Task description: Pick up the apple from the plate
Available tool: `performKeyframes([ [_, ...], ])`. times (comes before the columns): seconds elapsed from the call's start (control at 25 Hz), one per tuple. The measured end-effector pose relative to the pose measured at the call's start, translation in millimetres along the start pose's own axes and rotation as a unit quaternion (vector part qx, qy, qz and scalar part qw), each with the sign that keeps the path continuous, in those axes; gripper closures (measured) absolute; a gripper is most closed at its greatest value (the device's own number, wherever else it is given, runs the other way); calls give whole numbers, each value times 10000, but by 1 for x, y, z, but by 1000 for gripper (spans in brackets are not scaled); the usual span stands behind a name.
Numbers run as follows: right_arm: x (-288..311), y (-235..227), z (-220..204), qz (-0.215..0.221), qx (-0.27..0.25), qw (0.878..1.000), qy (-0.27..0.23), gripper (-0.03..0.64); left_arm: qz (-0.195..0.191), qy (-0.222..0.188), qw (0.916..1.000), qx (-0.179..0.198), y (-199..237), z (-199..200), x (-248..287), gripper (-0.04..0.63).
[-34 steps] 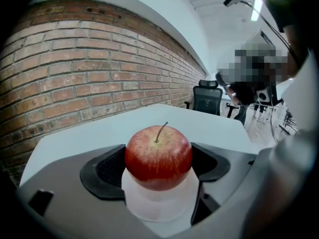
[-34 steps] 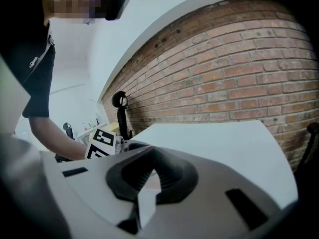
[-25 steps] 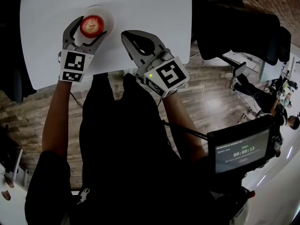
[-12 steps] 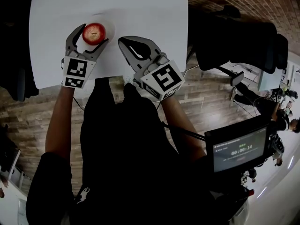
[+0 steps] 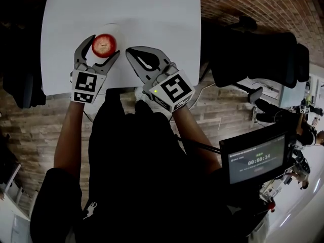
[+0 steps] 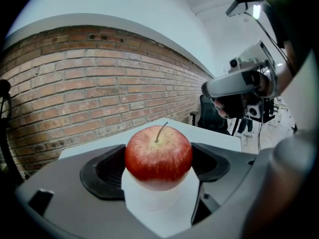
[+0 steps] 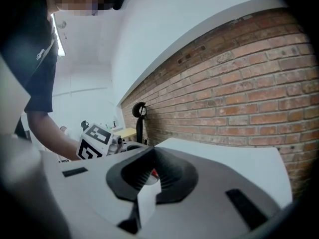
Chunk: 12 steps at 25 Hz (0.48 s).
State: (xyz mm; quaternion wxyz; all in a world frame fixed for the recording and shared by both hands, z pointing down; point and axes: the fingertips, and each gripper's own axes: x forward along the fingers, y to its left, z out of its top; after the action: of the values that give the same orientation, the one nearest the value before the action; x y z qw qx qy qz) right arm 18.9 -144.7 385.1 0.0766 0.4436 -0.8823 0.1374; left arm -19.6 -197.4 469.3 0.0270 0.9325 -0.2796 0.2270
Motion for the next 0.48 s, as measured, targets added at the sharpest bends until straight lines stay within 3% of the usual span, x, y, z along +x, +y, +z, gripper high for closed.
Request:
performKeyframes([
  [0.48,-15,24,23,199,-185,9993,-252,614,287,-158,9995,30,-10,24,-37,190],
])
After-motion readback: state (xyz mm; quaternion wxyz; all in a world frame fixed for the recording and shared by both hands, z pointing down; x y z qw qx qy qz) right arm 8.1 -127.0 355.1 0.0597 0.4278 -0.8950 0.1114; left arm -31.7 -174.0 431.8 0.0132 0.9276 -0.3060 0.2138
